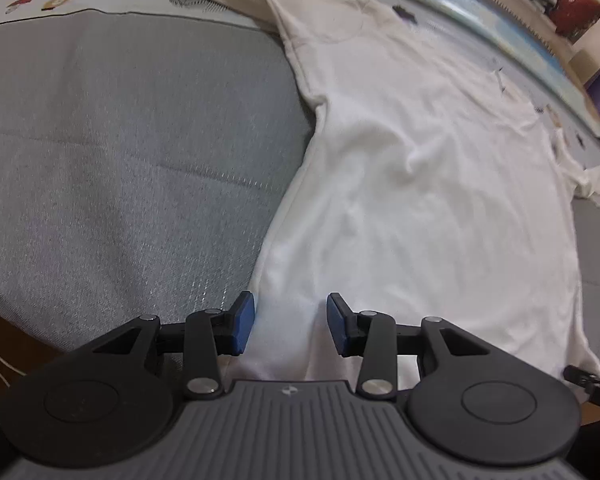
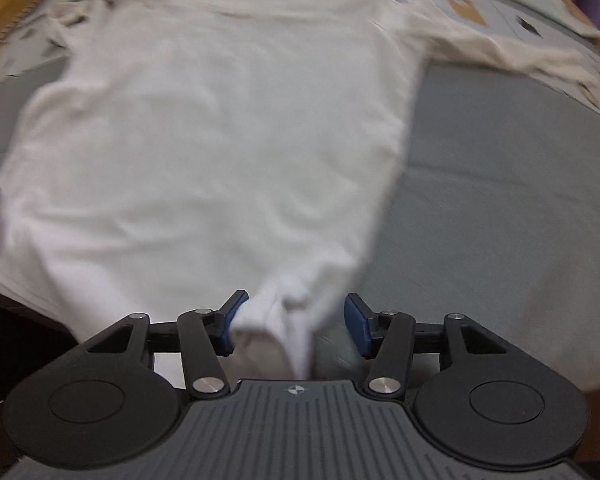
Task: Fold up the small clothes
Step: 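Lift the hem with both tools and fold the shirt over lengthwise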
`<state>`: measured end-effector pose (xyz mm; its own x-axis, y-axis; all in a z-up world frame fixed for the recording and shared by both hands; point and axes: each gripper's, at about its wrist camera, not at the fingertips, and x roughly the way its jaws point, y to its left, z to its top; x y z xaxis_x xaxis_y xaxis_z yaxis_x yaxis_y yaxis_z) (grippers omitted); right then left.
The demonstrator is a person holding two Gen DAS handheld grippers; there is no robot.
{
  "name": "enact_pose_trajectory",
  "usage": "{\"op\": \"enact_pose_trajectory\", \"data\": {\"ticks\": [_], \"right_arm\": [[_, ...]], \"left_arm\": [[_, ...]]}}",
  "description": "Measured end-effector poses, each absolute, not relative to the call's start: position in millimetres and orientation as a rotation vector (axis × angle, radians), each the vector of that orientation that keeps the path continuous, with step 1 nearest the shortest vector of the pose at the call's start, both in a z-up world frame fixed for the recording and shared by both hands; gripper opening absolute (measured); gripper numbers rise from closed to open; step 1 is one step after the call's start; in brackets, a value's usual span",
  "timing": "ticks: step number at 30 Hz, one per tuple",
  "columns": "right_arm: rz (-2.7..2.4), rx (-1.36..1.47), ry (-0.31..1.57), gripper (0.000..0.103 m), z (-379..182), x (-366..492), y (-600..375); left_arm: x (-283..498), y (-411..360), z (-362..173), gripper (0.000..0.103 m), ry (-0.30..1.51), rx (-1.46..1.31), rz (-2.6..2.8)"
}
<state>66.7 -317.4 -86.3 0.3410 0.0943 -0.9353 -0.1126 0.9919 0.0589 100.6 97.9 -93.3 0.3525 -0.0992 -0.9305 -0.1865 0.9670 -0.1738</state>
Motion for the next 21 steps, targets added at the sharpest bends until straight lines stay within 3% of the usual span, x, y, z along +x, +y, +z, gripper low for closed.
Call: {"op": "enact_pose_trajectory", "data": {"ticks": [2, 7, 9, 10, 11, 12, 13, 21], "right_arm": [[0.123, 0.005, 1.226, 0.046, -88.0, 59.8, -331.1], [0.121, 0.115, 1.217, 0.043, -87.2, 47.7, -357.1], [0.117, 0.145, 1.21, 0.03, -85.7, 46.4, -360.7], [0.107, 0.149, 1.211, 0.024, -86.2, 48.6, -361.6], [0.099, 0.152, 1.208, 0.01, -85.4, 49.8, -362.6], [0.09, 0.158, 1.199, 0.006, -83.2, 50.4, -363.8], [0.077, 0.167, 1.187, 0.005, -80.8, 50.7, -366.0], [-0.069, 0.205, 1.179, 0.004, -80.0, 52.7, -386.2]], "left_arm": [[103.2, 95.9, -97.4, 0.045, 1.234, -0.256, 0.066], [106.4, 94.6, -98.8, 0.048, 1.24, -0.267, 0.085], [106.8, 94.0, -99.0, 0.047, 1.239, -0.265, 0.09], [106.6, 93.0, -98.7, 0.045, 1.239, -0.26, 0.086], [106.0, 92.0, -97.9, 0.033, 1.236, -0.253, 0.076], [105.8, 90.7, -97.8, 0.017, 1.236, -0.249, 0.063], [105.1, 90.1, -98.1, 0.012, 1.237, -0.244, 0.053], [89.3, 80.6, -96.9, 0.007, 1.265, -0.172, -0.014]]}}
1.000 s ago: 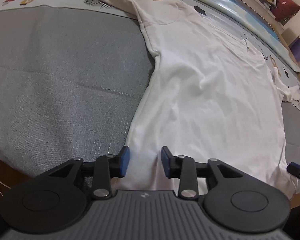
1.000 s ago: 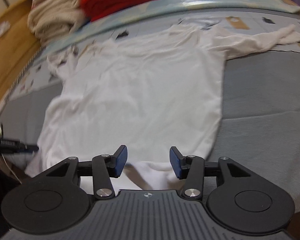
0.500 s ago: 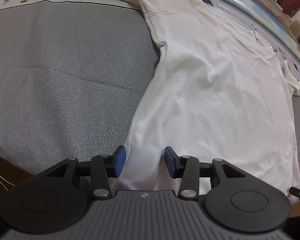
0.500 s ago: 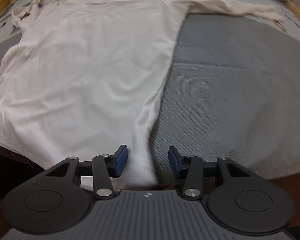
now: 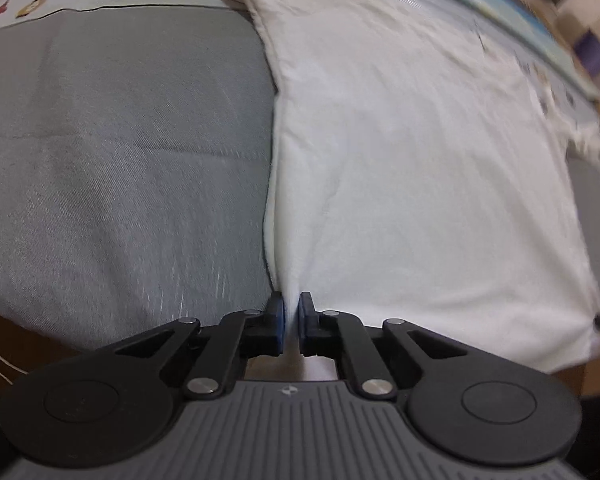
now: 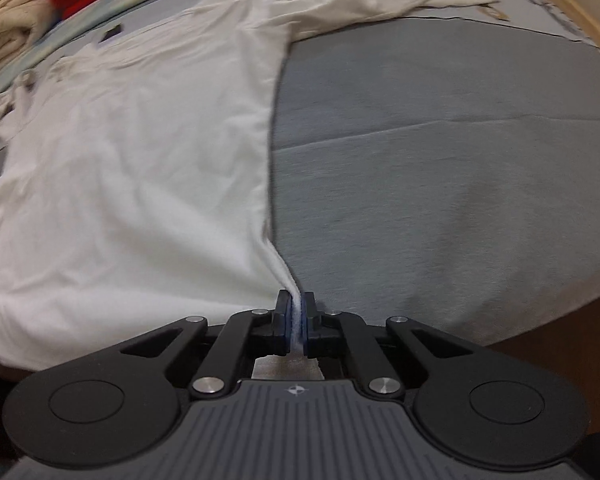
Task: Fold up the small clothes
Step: 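Lift the hem with both tools and fold the shirt over lengthwise, then open both tools and pull them back from the folded shirt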
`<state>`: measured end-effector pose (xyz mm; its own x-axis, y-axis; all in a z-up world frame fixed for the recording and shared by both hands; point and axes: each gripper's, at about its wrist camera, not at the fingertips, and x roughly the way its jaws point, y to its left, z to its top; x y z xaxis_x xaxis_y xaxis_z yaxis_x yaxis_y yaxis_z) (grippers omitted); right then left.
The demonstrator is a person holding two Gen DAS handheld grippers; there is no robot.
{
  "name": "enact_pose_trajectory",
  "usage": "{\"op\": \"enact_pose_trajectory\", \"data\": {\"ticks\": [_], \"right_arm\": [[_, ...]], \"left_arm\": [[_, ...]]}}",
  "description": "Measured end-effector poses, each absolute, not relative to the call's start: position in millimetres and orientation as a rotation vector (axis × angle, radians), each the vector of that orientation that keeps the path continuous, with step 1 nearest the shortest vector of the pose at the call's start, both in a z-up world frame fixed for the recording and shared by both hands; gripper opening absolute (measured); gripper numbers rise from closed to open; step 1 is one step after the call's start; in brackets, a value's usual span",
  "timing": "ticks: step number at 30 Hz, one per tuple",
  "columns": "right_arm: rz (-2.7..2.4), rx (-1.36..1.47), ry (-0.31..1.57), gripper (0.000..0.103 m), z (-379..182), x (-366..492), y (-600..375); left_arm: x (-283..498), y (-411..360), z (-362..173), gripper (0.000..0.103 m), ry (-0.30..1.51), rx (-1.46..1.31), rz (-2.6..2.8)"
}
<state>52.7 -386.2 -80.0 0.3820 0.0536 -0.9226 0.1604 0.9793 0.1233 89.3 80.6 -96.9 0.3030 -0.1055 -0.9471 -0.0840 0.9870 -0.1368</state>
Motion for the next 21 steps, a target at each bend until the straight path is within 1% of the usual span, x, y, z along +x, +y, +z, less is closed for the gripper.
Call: {"op": "enact_pose_trajectory", "data": {"ticks": [2, 3, 6, 8, 9, 10, 12, 14, 17, 19, 21], "right_arm": [[-0.075, 0.205, 1.205, 0.004, -84.7, 52.0, -386.9], [-0.075, 0.2, 1.219, 0.004, -87.2, 52.2, -386.1], [-0.08, 0.183, 1.227, 0.006, -88.3, 53.8, -383.4], [-0.088, 0.206, 1.159, 0.008, -78.4, 51.7, -385.5], [-0.087, 0.217, 1.109, 0.013, -71.3, 50.0, -387.6], [-0.086, 0.227, 1.064, 0.016, -65.1, 48.4, -389.3], [-0.082, 0.237, 1.017, 0.03, -60.2, 47.1, -390.5], [-0.041, 0.236, 1.045, 0.032, -65.7, 52.0, -386.6], [-0.024, 0.135, 1.163, 0.032, -86.3, 57.4, -372.4], [-0.057, 0.09, 1.209, 0.032, -95.7, 58.4, -369.9], [-0.062, 0.1, 1.174, 0.032, -89.9, 58.2, -369.2]], "left_arm": [[88.2, 75.9, -98.3, 0.008, 1.274, -0.135, -0.018], [89.1, 76.2, -98.2, 0.012, 1.275, -0.134, -0.014], [91.3, 83.4, -94.5, 0.019, 1.246, -0.177, 0.027], [91.3, 84.7, -84.8, 0.027, 1.189, -0.189, 0.02], [90.9, 83.1, -79.7, 0.027, 1.159, -0.191, -0.004], [90.8, 80.6, -76.5, 0.027, 1.139, -0.186, -0.028], [90.4, 72.4, -73.6, 0.027, 1.119, -0.154, -0.066], [90.2, 63.4, -77.6, 0.027, 1.137, -0.112, -0.085], [90.0, 56.9, -100.8, 0.026, 1.266, -0.039, -0.072], [87.9, 50.1, -97.2, 0.027, 1.242, 0.013, -0.079], [83.7, 49.0, -88.8, 0.027, 1.191, 0.013, -0.083]]}}
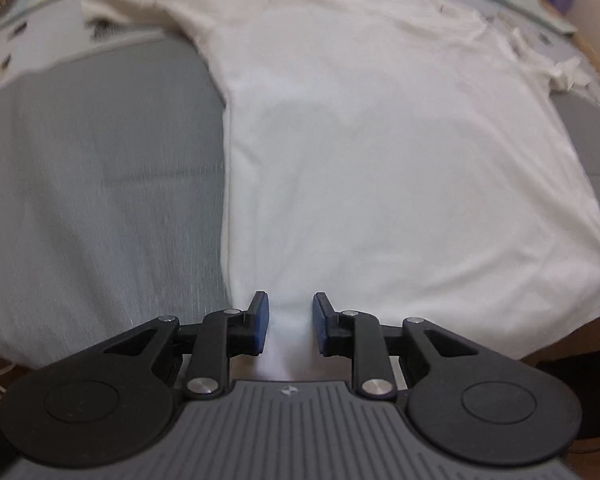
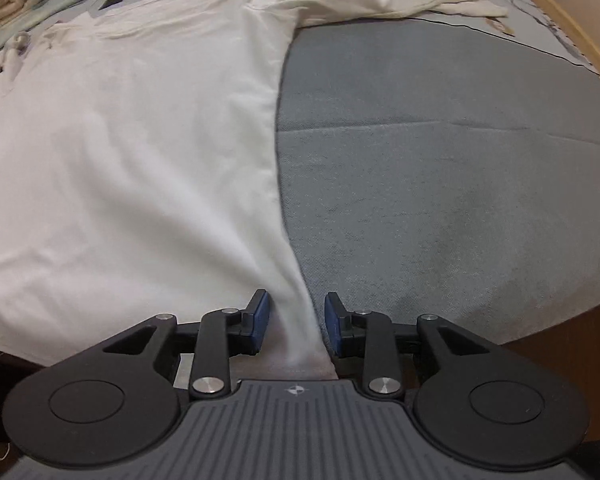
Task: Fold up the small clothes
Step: 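Open both tools and pull them back from the folded shirt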
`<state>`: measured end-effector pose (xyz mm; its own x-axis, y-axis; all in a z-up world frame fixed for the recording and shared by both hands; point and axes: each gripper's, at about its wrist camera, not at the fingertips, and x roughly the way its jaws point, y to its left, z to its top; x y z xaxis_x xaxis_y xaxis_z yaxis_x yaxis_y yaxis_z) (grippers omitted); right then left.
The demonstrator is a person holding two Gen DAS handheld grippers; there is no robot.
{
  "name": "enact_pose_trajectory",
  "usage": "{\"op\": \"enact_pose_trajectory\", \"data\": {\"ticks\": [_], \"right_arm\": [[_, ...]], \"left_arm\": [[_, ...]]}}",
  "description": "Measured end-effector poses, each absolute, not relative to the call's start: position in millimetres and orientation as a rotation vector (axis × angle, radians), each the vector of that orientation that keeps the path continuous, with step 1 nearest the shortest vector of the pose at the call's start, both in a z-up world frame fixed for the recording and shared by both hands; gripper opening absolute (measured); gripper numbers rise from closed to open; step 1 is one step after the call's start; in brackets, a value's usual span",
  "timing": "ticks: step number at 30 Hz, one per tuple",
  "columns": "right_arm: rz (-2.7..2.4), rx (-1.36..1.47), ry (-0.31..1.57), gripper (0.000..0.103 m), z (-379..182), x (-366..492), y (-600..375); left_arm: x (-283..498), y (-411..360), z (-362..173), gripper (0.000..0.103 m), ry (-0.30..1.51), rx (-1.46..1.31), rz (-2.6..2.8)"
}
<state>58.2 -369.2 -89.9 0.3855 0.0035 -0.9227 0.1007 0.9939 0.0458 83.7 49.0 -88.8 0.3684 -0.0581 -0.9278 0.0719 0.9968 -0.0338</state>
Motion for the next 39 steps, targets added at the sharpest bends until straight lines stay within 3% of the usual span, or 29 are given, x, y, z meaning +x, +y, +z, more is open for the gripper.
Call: {"op": "enact_pose_trajectory", "data": {"ticks": [6, 10, 11, 14, 20, 29, 34, 39], "right_arm": [[-0.086, 0.05, 1.201, 0.032, -96.3, 57.8, -366.9], [-0.094, 0.086, 1.103, 0.032, -80.2, 51.5, -370.4], [-0.099, 0.101, 1.059, 0.033, -73.1, 48.7, -372.4], [-0.11, 0.123, 0.949, 0.036, -53.3, 44.5, -374.2], [-0.127, 0.139, 0.774, 0.037, -22.3, 41.7, -368.9], [-0.038, 0.143, 0.61, 0.037, 6.1, 48.6, -343.2], [0.009, 0.124, 0.597, 0.037, 15.6, 56.4, -322.3], [0.031, 0.091, 0.605, 0.054, 23.0, 61.0, -301.4]], "left_arm": [[83.3, 57.2, -96.4, 0.026, 1.254, -0.008, -0.054], [80.8, 52.6, -77.2, 0.028, 1.162, -0.013, -0.075], [80.7, 52.4, -72.1, 0.031, 1.14, -0.02, -0.08], [78.3, 50.3, -59.6, 0.057, 1.063, -0.011, -0.073], [79.9, 29.6, -53.8, 0.075, 0.954, 0.063, -0.066], [82.9, 20.2, -42.9, 0.078, 0.864, 0.106, -0.012], [86.4, 17.2, -30.1, 0.086, 0.806, 0.094, 0.015], [92.3, 16.5, -6.6, 0.086, 0.743, 0.027, 0.013]]}}
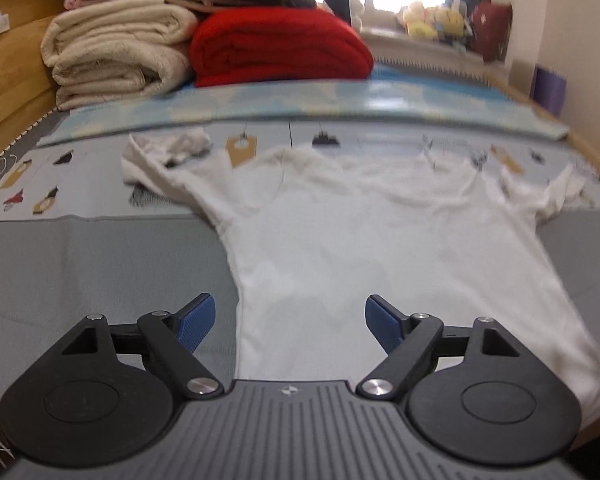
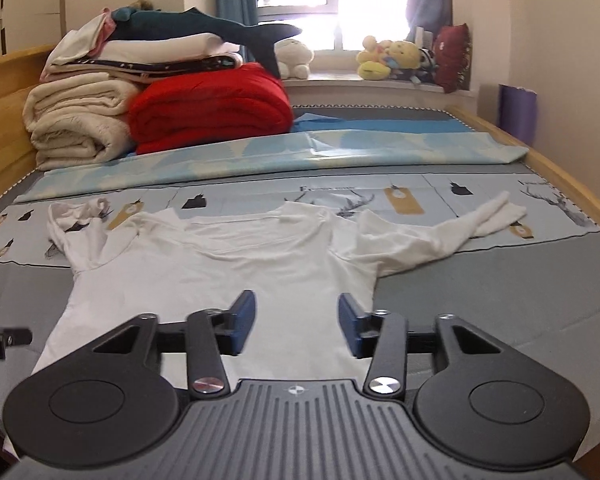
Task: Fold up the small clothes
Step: 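Open both tools and pull them back from the folded shirt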
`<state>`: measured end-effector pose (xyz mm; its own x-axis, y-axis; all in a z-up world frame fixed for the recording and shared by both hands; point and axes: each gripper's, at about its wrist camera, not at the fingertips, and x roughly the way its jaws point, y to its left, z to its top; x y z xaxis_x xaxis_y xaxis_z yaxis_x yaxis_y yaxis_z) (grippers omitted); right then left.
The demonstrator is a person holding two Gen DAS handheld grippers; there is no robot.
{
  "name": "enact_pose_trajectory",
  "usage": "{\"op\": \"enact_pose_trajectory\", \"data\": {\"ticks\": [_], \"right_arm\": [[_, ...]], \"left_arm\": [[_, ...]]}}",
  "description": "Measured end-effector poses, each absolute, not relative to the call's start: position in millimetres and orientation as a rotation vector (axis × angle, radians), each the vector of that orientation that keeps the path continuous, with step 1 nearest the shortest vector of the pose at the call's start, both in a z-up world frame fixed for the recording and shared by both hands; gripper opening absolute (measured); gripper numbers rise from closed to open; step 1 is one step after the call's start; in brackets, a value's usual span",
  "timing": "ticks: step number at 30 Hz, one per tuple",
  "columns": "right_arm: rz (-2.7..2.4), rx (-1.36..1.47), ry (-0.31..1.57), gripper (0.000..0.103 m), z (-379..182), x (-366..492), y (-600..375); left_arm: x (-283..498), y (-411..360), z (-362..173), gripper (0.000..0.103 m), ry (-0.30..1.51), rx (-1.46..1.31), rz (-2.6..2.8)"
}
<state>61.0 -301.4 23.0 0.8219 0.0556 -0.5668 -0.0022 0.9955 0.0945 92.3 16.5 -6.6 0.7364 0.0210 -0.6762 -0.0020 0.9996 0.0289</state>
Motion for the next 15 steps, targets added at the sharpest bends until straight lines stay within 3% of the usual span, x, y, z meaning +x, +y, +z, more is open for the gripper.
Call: {"op": "enact_pose_trajectory", "data": {"ticks": [9, 15], "right_arm": [[0.056, 0.103, 0.546, 0.054, 47.0, 65.2, -286.8], [0.068, 0.07, 0.492, 0.054, 75.2, 65.0, -282.2]], "left_arm": [[105.0, 13.2, 58.6, 0.086, 0.651, -0.019, 0.025], [159.5, 10.4, 99.3, 0.086, 0.678, -0.067, -0.042]]}}
